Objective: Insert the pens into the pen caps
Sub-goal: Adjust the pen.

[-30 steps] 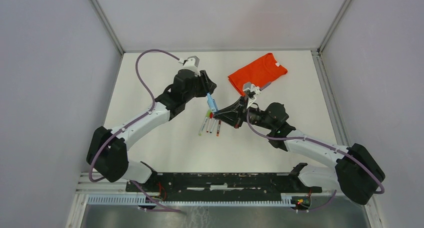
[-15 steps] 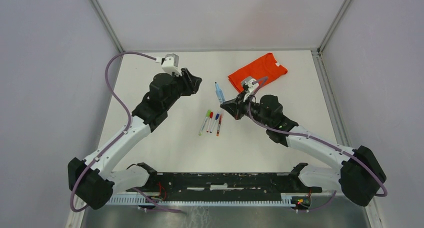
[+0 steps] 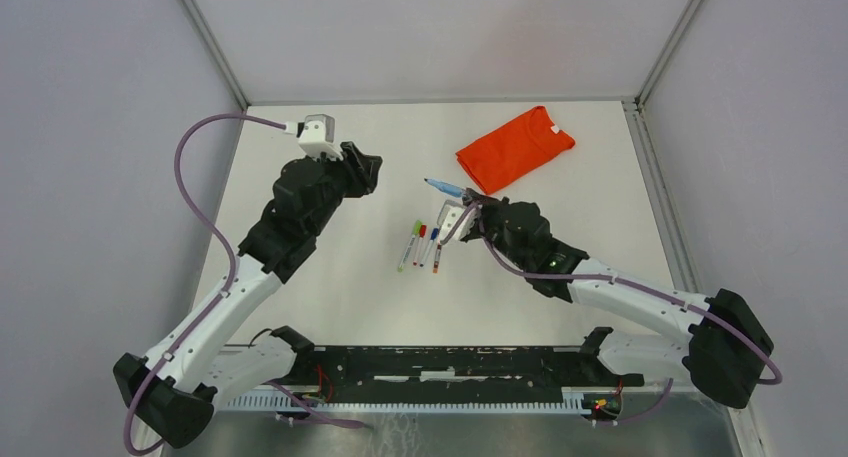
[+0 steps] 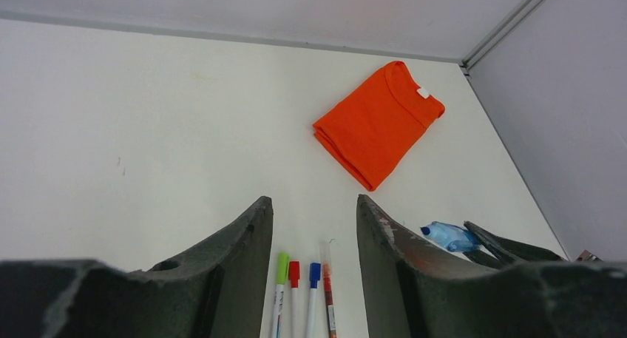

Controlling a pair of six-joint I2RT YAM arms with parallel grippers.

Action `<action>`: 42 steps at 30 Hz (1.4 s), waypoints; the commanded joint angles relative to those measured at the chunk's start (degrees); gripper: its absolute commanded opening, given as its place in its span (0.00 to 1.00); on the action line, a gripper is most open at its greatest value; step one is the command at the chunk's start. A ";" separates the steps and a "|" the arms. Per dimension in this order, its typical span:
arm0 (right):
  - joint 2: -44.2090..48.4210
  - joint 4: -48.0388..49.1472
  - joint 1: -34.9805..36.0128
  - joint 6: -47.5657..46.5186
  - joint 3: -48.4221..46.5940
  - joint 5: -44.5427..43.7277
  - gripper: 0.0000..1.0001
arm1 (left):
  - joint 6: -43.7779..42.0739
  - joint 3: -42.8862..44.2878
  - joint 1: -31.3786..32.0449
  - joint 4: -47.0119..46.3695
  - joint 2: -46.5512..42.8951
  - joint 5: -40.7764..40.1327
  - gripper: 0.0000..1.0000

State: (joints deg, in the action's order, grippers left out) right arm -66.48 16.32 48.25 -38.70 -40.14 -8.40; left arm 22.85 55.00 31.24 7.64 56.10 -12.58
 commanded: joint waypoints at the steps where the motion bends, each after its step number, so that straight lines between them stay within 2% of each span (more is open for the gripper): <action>1: 1.35 6.87 1.56 -36.08 4.87 -10.06 0.00 | -5.35 2.89 -0.13 -0.46 -2.68 1.14 0.52; 3: 2.95 9.87 1.54 -49.24 7.66 -10.49 0.00 | -5.70 2.83 -0.08 -0.36 -2.96 4.08 0.52; 5: 4.15 25.21 1.54 -61.52 13.62 -11.61 0.01 | -5.33 2.60 -0.08 -0.62 -2.93 7.74 0.52; 6: 4.33 29.43 1.58 -65.32 15.42 -10.96 0.01 | -4.80 2.38 -0.12 -1.03 -2.87 9.72 0.52; 7: 4.55 28.30 1.66 -67.11 14.88 -10.77 0.01 | -4.23 2.13 -0.08 -1.75 -2.63 11.64 0.52; 11: 7.25 27.59 2.50 -69.83 15.16 -6.26 0.03 | -1.66 0.89 -0.14 -4.51 -1.42 17.56 0.52; 18: 11.54 20.55 2.82 -76.44 14.92 -0.35 0.02 | 0.69 0.57 -0.12 -7.46 0.82 25.75 0.54; 24: 16.33 12.59 2.81 -79.21 13.87 5.28 0.01 | -3.89 2.04 -0.08 -8.96 1.10 38.83 0.54; 33: 20.56 5.54 3.17 -81.16 11.40 10.78 0.00 | -11.26 4.59 -0.15 -5.07 4.85 58.37 0.53; 42: 21.61 1.32 3.45 -79.86 9.25 14.28 0.00 | -16.81 6.73 0.11 -0.81 8.90 63.60 0.52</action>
State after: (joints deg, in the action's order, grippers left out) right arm -45.87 20.18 51.31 -116.33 -27.99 3.51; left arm 11.51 58.61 31.27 4.82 64.20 46.04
